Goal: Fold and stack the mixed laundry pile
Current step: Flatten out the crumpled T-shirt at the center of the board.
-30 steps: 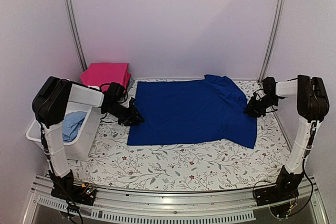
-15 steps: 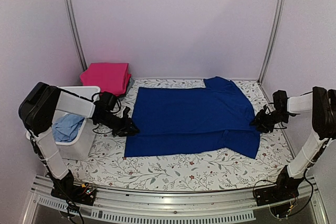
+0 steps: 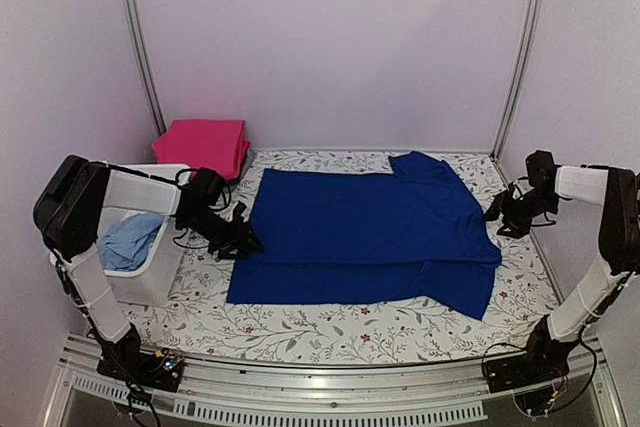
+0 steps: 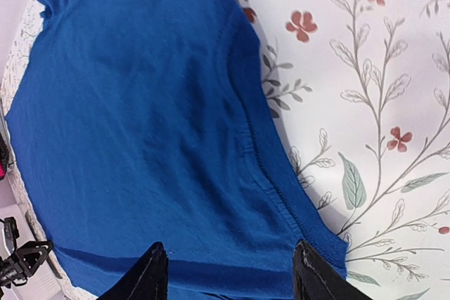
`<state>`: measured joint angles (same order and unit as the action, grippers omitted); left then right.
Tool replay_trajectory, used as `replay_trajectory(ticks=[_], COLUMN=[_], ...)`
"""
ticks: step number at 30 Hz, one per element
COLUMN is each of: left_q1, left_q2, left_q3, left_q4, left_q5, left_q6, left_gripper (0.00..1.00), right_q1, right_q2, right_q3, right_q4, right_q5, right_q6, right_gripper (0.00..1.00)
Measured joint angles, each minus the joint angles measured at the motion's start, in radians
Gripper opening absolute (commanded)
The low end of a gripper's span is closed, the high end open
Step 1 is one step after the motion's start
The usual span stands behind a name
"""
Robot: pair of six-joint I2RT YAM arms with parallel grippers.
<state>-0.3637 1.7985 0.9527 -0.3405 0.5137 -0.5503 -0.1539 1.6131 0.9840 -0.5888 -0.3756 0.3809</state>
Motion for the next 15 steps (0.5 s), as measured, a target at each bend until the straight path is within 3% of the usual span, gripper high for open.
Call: replay_trajectory(ticks=[7, 15], left_q1=[-0.044, -0.275], left_q2=[-0.05, 0.032], left_q3=[0.099, 0.346], left_q4=[-0.023, 0.066], left_q5=[-0.026, 0.025], left_q6=[0.095, 0.155], left_gripper=[0.65, 0.61], right_q1=[-0.002, 0.042], right_q2=[-0.154, -0.398], right_q3=[-0.016, -0.287], right_q4=[-0.107, -0.177], right_q5=[-0.054, -0.132], right_q6=[-0.032, 0.055], right_gripper=[0.53, 0.51])
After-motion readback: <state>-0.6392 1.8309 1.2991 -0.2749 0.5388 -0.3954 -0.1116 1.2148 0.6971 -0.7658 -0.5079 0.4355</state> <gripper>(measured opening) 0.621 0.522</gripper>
